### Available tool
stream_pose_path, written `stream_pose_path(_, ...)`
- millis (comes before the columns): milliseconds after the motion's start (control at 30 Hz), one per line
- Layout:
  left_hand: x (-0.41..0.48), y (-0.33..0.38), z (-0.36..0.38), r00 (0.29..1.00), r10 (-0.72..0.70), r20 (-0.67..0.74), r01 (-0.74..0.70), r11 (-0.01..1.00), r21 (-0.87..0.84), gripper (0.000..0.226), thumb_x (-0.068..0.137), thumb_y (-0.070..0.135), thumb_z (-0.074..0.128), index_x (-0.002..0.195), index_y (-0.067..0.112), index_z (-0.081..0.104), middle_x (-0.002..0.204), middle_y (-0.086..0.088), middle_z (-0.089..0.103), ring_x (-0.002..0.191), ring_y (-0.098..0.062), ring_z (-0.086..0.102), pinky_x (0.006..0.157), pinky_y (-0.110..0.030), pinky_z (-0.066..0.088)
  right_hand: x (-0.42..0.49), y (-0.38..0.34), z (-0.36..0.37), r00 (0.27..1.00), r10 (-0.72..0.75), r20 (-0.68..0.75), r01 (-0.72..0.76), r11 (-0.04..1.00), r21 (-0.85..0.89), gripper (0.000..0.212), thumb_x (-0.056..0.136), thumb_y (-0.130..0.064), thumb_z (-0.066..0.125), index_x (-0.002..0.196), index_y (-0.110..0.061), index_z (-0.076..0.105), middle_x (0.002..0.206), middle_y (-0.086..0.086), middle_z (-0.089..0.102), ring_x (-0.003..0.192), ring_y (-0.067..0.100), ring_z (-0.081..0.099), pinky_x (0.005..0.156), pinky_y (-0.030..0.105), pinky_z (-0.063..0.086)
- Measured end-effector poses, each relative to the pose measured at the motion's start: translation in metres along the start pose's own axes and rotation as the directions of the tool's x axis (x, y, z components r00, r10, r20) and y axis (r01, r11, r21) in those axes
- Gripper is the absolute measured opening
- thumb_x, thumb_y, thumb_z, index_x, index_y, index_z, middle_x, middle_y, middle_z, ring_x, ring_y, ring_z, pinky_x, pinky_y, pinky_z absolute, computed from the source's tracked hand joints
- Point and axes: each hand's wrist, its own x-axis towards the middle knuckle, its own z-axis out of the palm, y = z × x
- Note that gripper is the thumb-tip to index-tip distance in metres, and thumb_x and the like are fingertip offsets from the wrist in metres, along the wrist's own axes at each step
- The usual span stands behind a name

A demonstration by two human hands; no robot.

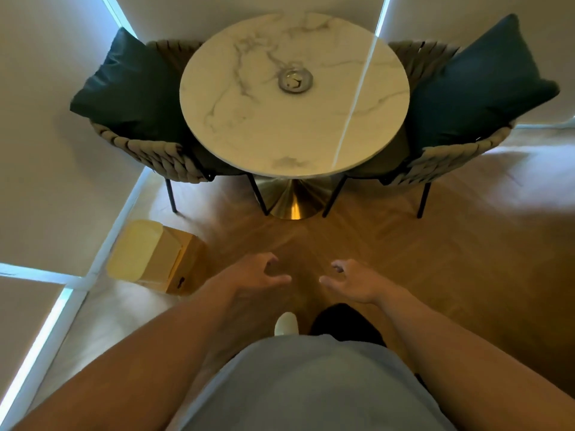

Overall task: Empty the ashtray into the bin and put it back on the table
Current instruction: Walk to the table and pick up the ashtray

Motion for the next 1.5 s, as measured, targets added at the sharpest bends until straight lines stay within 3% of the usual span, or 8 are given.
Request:
stream_pose_path(367,0.097,0.005,-0.104,0.998,-0.059,0.037,0.061,0.997,-0.055,0.090,0.068,0.081,0.057,0.140,0.029,0.042,0.142,-0.001,0.049,0.123,-0.019,0.052,0.102,-0.044,0.046,0.112,-0.048,-0.104,0.999,-0.052,0.014,0.053,0.997,-0.051,0.082,0.083,-0.067,0.055,0.146,-0.015,0.042,0.145,0.008,0.049,0.129,0.025,0.048,0.105,0.044,0.044)
stream_pose_path(500,0.145,0.019,-0.150,0.997,-0.078,0.004,0.079,0.995,-0.068,0.097,0.061,0.086,0.054,0.137,0.027,0.047,0.139,0.003,0.052,0.121,-0.016,0.054,0.103,-0.039,0.046,0.162,-0.066,-0.152,0.994,-0.100,0.047,0.106,0.987,-0.124,0.079,0.087,-0.065,0.052,0.145,-0.011,0.043,0.145,0.007,0.050,0.132,0.024,0.045,0.105,0.038,0.042)
stream_pose_path(600,0.178,0.032,-0.181,0.996,-0.083,-0.023,0.080,0.990,-0.118,0.087,0.066,0.082,0.057,0.134,0.027,0.049,0.137,0.002,0.054,0.120,-0.017,0.054,0.103,-0.037,0.045,0.197,-0.076,-0.191,0.992,-0.105,0.071,0.112,0.988,-0.103,0.080,0.087,-0.064,0.055,0.146,-0.011,0.040,0.147,0.008,0.049,0.129,0.023,0.050,0.098,0.031,0.043)
stream_pose_path(767,0.230,0.053,-0.231,0.992,-0.118,-0.050,0.110,0.984,-0.138,0.080,0.074,0.074,0.060,0.136,0.025,0.048,0.135,0.000,0.055,0.119,-0.018,0.053,0.101,-0.036,0.044,0.251,-0.092,-0.257,0.986,-0.124,0.108,0.141,0.976,-0.166,0.084,0.086,-0.064,0.056,0.148,-0.011,0.038,0.150,0.008,0.046,0.132,0.025,0.048,0.102,0.032,0.039)
stream_pose_path(1000,0.292,0.065,-0.302,0.983,-0.167,-0.074,0.152,0.973,-0.174,0.076,0.078,0.065,0.065,0.138,0.022,0.047,0.138,-0.002,0.053,0.122,-0.019,0.052,0.102,-0.035,0.043,0.314,-0.116,-0.333,0.990,-0.134,0.051,0.141,0.978,-0.155,0.082,0.084,-0.065,0.058,0.145,-0.012,0.043,0.144,0.009,0.052,0.128,0.024,0.052,0.098,0.032,0.040)
stream_pose_path(1200,0.353,0.061,-0.354,0.981,-0.127,-0.149,0.108,0.985,-0.131,0.075,0.077,0.057,0.073,0.137,0.019,0.049,0.136,-0.005,0.055,0.122,-0.021,0.053,0.104,-0.038,0.043,0.367,-0.135,-0.373,0.986,-0.141,-0.086,0.126,0.979,-0.159,0.074,0.084,-0.056,0.064,0.137,-0.007,0.051,0.138,0.013,0.057,0.126,0.028,0.053,0.102,0.032,0.039)
stream_pose_path(1367,0.404,0.055,-0.393,0.966,-0.049,-0.255,0.061,0.997,0.043,0.095,0.073,0.056,0.076,0.147,0.014,0.033,0.150,-0.008,0.037,0.137,-0.024,0.038,0.111,-0.039,0.033,0.410,-0.153,-0.397,0.955,-0.207,-0.212,0.164,0.965,-0.203,0.089,0.080,-0.050,0.072,0.147,-0.007,0.036,0.153,0.013,0.039,0.143,0.027,0.029,0.115,0.031,0.022)
stream_pose_path(1500,0.436,0.051,-0.409,0.949,0.031,-0.313,0.028,0.983,0.182,0.103,0.067,0.055,0.080,0.146,0.013,0.031,0.148,-0.009,0.037,0.136,-0.027,0.036,0.110,-0.040,0.033,0.442,-0.159,-0.403,0.920,-0.275,-0.280,0.205,0.945,-0.255,0.102,0.074,-0.050,0.078,0.150,-0.005,0.028,0.158,0.016,0.028,0.148,0.029,0.016,0.118,0.029,0.008)
